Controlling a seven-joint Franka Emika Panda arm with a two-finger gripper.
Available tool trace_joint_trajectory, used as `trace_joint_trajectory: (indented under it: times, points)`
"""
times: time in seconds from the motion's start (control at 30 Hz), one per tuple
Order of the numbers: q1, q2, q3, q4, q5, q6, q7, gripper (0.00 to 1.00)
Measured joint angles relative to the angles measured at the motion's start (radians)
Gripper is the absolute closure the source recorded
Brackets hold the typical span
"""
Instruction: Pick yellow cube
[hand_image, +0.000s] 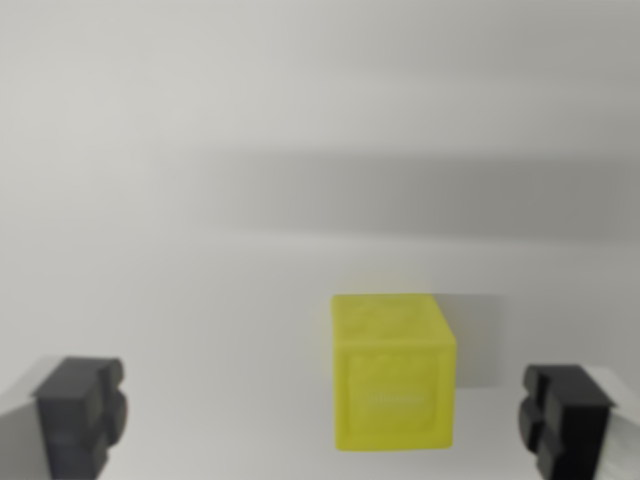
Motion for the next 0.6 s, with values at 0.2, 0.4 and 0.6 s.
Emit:
trace_joint_trajectory:
  times: [0.2, 0.4, 0.6]
  points:
    - [-0.011, 0.009, 0.0, -0.025, 0.002, 0.034, -0.013, 0.0]
    - [-0.022, 0.019, 0.0, -0.049, 0.004, 0.068, -0.028, 0.0]
    - [-0.033, 0.031, 0.0, -0.072, 0.006, 0.103, -0.042, 0.0]
